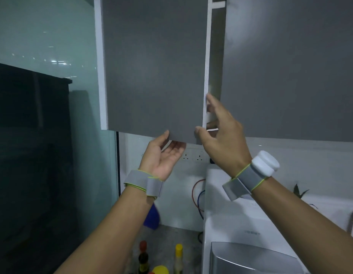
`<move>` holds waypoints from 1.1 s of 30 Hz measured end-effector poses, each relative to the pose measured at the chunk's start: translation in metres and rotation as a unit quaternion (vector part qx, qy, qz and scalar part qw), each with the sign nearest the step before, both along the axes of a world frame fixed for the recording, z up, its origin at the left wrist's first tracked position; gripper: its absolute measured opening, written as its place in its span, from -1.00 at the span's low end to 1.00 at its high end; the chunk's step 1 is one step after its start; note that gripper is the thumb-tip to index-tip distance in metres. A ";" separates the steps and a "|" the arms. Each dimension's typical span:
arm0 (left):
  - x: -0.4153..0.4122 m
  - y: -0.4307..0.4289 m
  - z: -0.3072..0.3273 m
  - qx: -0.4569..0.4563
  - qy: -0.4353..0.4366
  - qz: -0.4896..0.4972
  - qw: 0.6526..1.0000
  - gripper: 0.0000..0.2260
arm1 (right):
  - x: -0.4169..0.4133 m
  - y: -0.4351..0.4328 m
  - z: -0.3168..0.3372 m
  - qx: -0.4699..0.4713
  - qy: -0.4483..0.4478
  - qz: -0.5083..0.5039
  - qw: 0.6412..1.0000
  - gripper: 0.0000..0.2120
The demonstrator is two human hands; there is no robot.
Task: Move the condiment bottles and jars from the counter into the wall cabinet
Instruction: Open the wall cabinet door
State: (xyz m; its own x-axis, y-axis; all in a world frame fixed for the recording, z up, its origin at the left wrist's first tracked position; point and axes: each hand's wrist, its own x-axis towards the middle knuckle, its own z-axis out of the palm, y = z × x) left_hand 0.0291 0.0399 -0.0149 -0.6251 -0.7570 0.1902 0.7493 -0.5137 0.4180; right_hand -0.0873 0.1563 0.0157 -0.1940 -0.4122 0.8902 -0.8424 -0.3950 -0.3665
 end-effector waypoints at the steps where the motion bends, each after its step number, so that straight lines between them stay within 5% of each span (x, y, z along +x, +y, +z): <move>1: 0.010 0.002 -0.002 -0.009 -0.004 0.005 1.000 -0.90 | 0.010 0.004 -0.001 -0.004 -0.029 0.023 0.999 -0.30; 5: 0.051 0.005 -0.003 -0.058 -0.112 0.069 0.990 -0.70 | 0.046 0.012 -0.005 -0.026 -0.090 0.111 0.989 -0.40; 9: 0.094 0.011 0.004 -0.172 -0.321 0.263 0.893 -0.68 | 0.077 0.012 -0.009 -0.018 -0.106 0.168 0.980 -0.44; 14: 0.143 0.037 0.036 -0.359 -0.316 0.413 0.775 -0.75 | 0.114 0.011 -0.014 0.010 -0.093 0.267 0.959 -0.48; 19: 0.178 0.064 0.065 -0.460 -0.302 0.432 0.714 -0.69 | 0.143 -0.005 -0.032 0.060 -0.081 0.330 0.939 -0.54; 33: 0.267 0.070 0.066 -0.425 -0.351 0.465 0.693 -0.66 | 0.216 -0.050 -0.059 0.093 0.067 0.304 0.946 -0.43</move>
